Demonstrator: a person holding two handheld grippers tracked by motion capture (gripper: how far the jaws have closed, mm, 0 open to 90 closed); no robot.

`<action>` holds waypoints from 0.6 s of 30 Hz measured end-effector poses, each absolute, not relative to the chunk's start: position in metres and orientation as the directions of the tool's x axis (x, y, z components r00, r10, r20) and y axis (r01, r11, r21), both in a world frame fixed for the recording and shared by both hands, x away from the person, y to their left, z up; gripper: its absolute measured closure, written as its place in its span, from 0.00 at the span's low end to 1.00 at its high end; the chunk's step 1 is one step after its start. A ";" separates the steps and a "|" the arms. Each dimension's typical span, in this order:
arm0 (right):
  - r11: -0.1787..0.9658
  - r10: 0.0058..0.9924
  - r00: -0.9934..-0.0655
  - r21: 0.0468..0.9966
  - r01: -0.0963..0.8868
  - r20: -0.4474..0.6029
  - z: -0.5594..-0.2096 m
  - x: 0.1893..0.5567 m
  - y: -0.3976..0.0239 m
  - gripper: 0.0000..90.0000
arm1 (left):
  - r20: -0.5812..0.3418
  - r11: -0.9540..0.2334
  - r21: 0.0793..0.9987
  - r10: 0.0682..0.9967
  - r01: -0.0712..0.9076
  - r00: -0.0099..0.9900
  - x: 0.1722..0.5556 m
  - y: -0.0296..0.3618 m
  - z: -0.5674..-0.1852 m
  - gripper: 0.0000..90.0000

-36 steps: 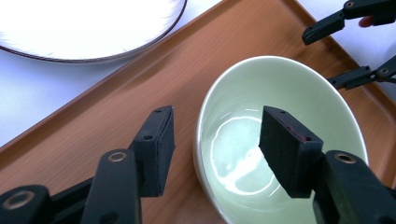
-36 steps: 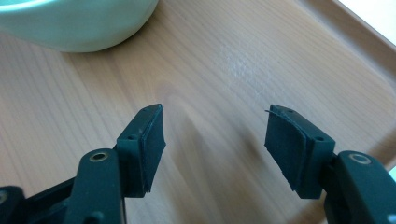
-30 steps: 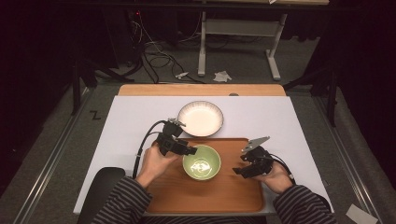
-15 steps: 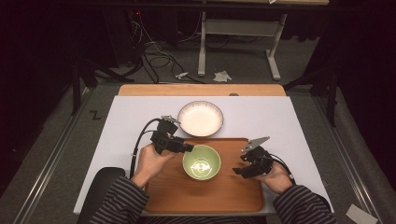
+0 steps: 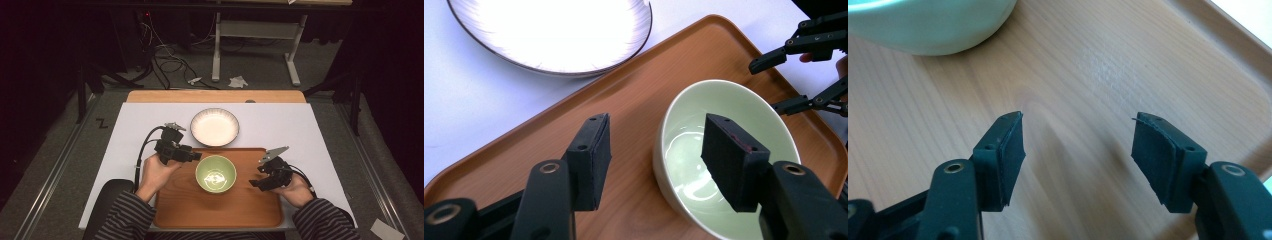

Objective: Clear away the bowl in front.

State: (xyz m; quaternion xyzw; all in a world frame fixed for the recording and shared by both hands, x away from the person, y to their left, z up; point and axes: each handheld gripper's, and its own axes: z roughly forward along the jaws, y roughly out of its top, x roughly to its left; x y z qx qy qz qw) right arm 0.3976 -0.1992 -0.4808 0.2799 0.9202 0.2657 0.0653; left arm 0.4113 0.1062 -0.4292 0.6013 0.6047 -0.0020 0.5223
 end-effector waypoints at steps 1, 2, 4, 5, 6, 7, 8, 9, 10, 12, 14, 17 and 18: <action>0.702 0.549 -0.835 0.526 0.480 0.028 -0.481 0.398 -0.199 0.44 | -0.638 0.286 0.624 0.723 0.728 0.263 0.411 0.107 -0.429 0.50; 0.700 0.551 -0.834 0.527 0.483 0.032 -0.481 0.398 -0.199 0.44 | -0.639 0.288 0.623 0.724 0.727 0.260 0.411 0.108 -0.430 0.50; 0.701 0.552 -0.834 0.524 0.483 0.031 -0.481 0.398 -0.199 0.44 | -0.640 0.293 0.621 0.725 0.727 0.254 0.411 0.111 -0.431 0.50; 0.700 0.553 -0.833 0.524 0.485 0.032 -0.481 0.398 -0.199 0.44 | -0.647 0.311 0.617 0.723 0.723 0.241 0.411 0.113 -0.432 0.50; 0.698 0.555 -0.831 0.525 0.488 0.034 -0.481 0.398 -0.199 0.44 | -0.645 0.310 0.617 0.726 0.723 0.239 0.411 0.115 -0.433 0.50; 0.698 0.555 -0.831 0.525 0.488 0.034 -0.481 0.398 -0.199 0.44 | -0.643 0.306 0.617 0.727 0.725 0.240 0.411 0.117 -0.433 0.50; 0.700 0.553 -0.833 0.525 0.484 0.032 -0.481 0.398 -0.199 0.44 | -0.642 0.309 0.618 0.729 0.723 0.237 0.410 0.118 -0.434 0.50; 0.701 0.552 -0.834 0.525 0.483 0.031 -0.481 0.397 -0.199 0.44 | -0.649 0.323 0.615 0.726 0.719 0.229 0.410 0.118 -0.434 0.50; 0.700 0.552 -0.834 0.526 0.483 0.031 -0.481 0.397 -0.199 0.44 | -0.647 0.319 0.615 0.727 0.721 0.229 0.410 0.121 -0.434 0.50; 0.699 0.552 -0.833 0.526 0.484 0.032 -0.481 0.398 -0.199 0.44 | -0.647 0.323 0.613 0.729 0.721 0.224 0.409 0.123 -0.435 0.50; 0.699 0.554 -0.832 0.524 0.487 0.035 -0.481 0.398 -0.199 0.44 | -0.648 0.330 0.612 0.731 0.719 0.216 0.410 0.125 -0.437 0.50; 0.698 0.554 -0.832 0.525 0.487 0.035 -0.481 0.398 -0.199 0.44 | -0.641 0.328 0.615 0.738 0.717 0.212 0.409 0.126 -0.439 0.50; 0.701 0.553 -0.833 0.524 0.484 0.031 -0.481 0.398 -0.200 0.44 | -0.637 0.326 0.617 0.741 0.716 0.212 0.409 0.126 -0.439 0.50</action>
